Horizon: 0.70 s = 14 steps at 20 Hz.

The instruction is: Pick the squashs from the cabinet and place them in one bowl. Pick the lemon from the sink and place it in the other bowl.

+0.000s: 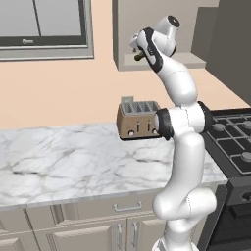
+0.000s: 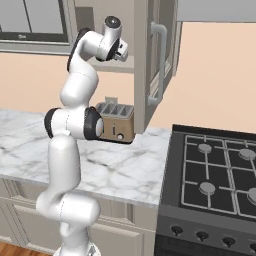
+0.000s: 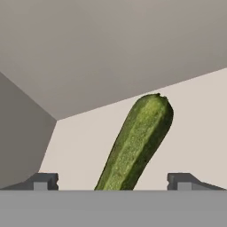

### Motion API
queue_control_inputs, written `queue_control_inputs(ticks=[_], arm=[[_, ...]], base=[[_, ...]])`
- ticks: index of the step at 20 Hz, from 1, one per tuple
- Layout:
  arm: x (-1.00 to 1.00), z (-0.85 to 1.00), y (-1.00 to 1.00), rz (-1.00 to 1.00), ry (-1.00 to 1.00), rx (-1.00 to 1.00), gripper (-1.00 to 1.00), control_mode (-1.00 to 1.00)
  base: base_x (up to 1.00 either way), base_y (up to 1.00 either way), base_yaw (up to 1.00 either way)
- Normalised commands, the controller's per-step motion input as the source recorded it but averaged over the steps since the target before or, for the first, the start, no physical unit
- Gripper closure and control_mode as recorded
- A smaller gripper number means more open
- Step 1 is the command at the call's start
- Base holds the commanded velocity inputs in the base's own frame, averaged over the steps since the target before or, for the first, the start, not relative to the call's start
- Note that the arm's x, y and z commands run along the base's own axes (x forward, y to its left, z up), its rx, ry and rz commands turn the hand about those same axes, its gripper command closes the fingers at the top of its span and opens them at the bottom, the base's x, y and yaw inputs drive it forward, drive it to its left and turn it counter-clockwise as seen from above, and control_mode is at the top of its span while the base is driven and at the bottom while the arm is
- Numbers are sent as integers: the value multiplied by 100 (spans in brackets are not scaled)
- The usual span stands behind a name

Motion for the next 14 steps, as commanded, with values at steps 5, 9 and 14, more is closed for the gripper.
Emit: queue_control_inputs(ticks=[5,9,14], arm=[[0,-62,0,7,4,-1,-100,-100],[4,-59,3,6,5,-5,-100,-100],[11,-46,26,1,4,-8,-100,-100]], base=[[0,0,0],[0,0,0],[0,0,0]])
